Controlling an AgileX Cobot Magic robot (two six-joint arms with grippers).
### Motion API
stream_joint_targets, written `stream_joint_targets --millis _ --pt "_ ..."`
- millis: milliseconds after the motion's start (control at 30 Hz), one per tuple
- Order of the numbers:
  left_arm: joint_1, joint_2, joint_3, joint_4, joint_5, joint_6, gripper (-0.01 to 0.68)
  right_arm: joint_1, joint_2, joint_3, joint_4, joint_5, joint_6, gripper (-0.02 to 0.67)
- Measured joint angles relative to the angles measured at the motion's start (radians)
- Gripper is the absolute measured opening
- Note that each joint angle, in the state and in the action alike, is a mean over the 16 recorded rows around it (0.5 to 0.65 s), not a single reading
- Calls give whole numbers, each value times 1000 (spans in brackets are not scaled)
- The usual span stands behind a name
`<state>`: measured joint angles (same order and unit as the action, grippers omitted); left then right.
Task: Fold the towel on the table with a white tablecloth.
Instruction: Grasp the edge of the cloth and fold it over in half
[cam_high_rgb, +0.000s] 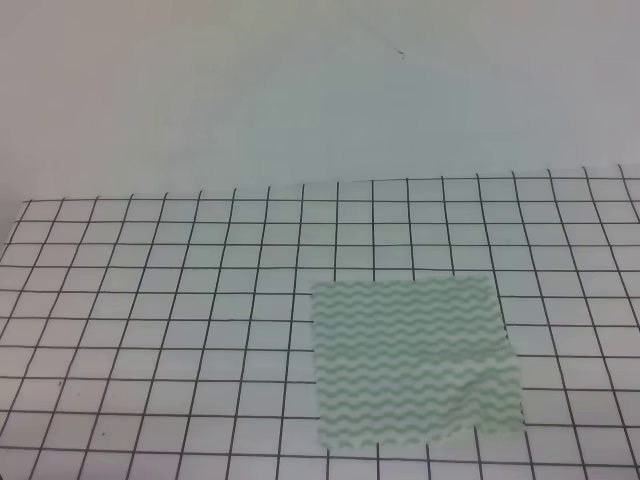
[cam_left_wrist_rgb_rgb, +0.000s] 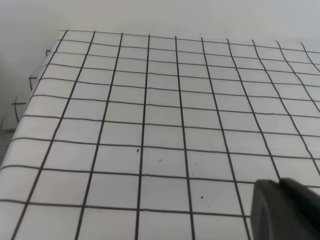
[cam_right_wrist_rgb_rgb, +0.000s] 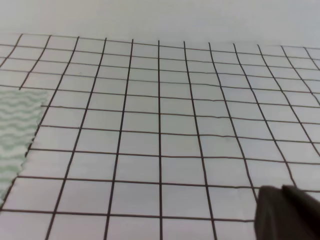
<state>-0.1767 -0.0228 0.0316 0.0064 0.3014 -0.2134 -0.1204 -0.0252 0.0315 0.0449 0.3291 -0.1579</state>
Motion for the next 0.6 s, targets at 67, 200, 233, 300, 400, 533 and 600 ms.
stream_joint_targets --millis 67,200,233,300,400,533,600 --pt "0 2 0 0 0 0 0 0 0 0 0 0 0 -3" --pt "0 0 0 0 0 0 0 0 0 0 0 0 0 -3" --pt "0 0 0 1 0 0 0 0 0 0 0 0 0 -3" --pt "0 1 0 1 0 0 0 0 0 0 0 0 0 -3" --pt "0 1 0 1 0 0 0 0 0 0 0 0 0 -3" --pt "0 0 0 1 0 0 0 0 0 0 0 0 0 -3" --pt "0 -1 0 1 0 0 0 0 0 0 0 0 0 -3"
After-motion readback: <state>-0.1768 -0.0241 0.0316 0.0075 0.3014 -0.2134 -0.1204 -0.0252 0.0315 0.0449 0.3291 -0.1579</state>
